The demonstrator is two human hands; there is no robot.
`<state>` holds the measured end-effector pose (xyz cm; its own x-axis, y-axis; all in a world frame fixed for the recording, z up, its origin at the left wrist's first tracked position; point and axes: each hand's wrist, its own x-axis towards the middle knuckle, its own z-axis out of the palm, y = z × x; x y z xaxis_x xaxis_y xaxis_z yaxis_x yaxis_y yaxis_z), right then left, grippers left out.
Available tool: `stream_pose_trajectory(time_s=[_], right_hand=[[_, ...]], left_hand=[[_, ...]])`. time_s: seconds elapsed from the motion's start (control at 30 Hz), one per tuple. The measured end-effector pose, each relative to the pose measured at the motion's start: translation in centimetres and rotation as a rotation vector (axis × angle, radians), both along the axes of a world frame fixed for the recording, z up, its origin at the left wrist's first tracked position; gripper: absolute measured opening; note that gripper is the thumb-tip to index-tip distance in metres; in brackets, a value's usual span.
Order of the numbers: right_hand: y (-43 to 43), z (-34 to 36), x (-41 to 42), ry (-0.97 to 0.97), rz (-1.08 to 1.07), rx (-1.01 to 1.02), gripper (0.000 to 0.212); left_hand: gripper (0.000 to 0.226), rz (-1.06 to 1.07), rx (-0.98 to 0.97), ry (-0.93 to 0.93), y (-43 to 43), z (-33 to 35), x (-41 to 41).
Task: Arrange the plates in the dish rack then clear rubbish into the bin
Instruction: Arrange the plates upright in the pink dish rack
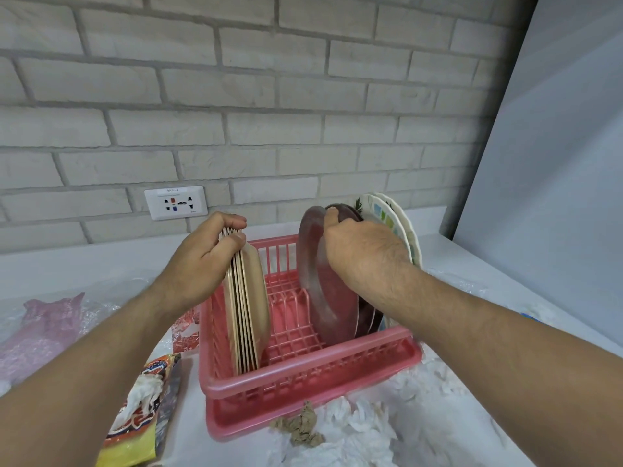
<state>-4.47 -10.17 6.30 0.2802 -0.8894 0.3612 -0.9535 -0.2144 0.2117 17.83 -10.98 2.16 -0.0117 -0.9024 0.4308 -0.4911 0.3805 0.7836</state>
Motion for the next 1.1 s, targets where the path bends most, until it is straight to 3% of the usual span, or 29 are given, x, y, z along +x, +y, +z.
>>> stream_pose_trajectory(time_s=[0.43, 0.67, 0.77, 0.97, 1.1], right_hand=[[0.0, 0.9, -0.4, 0.074, -0.018, 0.007, 0.056], [0.1, 2.6, 0.0, -0.064, 0.064, -0.053, 0.035], [0.8, 3.2, 0.7, -0.19, 0.159, -0.047, 0.036], [1.6, 1.5, 4.1, -0.719, 0.276, 0.245, 0.036], [2.3, -0.1, 5.6, -0.757, 0.291, 0.386, 0.034]], left_hand=[[0.028, -0.029, -0.003, 0.029, -0.1, -0.2, 0.1], [0.029, -0.058, -0.049, 0.008, 0.0, -0.1, 0.1], [0.031, -0.086, -0.052, -0.004, -0.1, -0.1, 0.1], [0.035, -0.123, -0.014, -0.003, -0.1, 0.2, 0.0], [0.034, -0.118, -0.009, 0.01, 0.0, 0.4, -0.4]])
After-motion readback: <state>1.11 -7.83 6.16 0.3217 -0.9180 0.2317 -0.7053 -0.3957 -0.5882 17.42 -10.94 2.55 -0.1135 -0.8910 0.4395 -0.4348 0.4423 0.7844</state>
